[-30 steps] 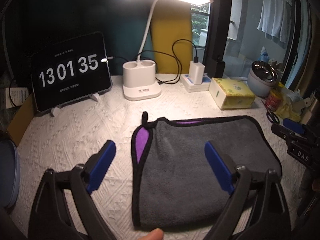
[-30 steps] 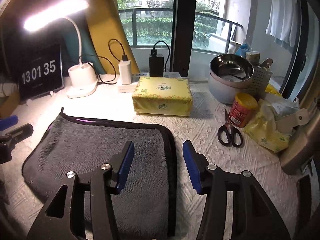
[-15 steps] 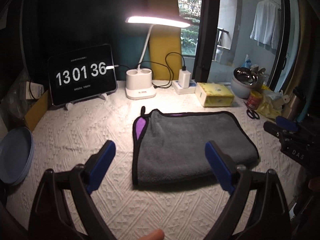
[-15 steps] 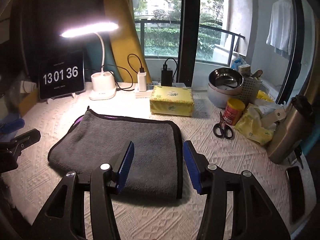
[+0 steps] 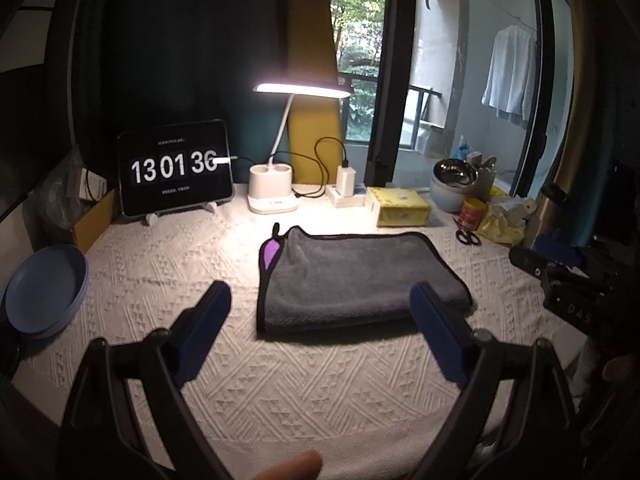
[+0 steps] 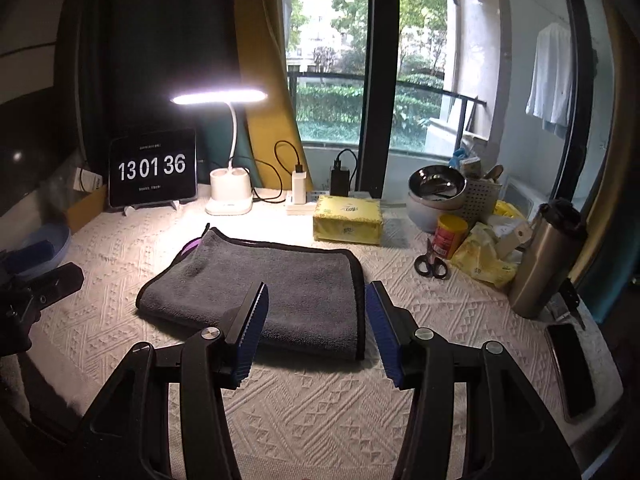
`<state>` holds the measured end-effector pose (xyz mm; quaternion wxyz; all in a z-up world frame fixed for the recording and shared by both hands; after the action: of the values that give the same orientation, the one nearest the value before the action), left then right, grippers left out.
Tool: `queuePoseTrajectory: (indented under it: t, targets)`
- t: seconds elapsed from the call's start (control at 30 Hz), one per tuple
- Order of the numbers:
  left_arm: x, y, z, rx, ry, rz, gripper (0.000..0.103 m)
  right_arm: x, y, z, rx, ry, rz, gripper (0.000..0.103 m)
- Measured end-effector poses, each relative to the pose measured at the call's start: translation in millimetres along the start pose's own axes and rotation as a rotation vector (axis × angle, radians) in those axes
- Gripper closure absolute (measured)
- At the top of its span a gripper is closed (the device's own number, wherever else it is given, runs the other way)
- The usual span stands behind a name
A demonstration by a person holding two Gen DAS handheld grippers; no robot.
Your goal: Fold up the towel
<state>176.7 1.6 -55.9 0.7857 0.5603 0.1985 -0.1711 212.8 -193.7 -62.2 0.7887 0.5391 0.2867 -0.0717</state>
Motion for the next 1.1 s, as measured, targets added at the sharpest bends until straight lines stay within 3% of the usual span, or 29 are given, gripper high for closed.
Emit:
queuePoseTrajectory:
  t: [0.3, 0.4, 0.63, 1.1]
  targets:
    - [-25, -15, -19, -0.062, 0.026, 0.034, 0.011, -30, -15, -14, 0.013, -0.016, 0.062, 0.049]
    - [-34, -16, -26, -0.067, 0.069, 0.067, 0.011, -43, -18, -22, -0.004, -0.020, 0.079, 0.049]
    - [-71, -16, -30, -0.057, 0.057, 0.180, 0.011, -85, -20, -37, -0.050, -0.039, 0.146, 0.049]
    - [-127, -33, -11, 0.023, 0.004, 0.297, 0.011, -140, -33, -45, -0.054, -0.099, 0.238, 0.049]
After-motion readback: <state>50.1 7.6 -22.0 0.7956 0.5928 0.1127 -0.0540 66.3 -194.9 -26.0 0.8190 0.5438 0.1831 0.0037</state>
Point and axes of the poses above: each gripper's, at about its wrist camera, not at the fingertips, and x roughly the way its jaws point, z to its right, y to its top, the point moved 9 cm from there along x, roughly the way its jaws point, and after that the axes turned 13 degrees about -x, right-handed, at the moved point
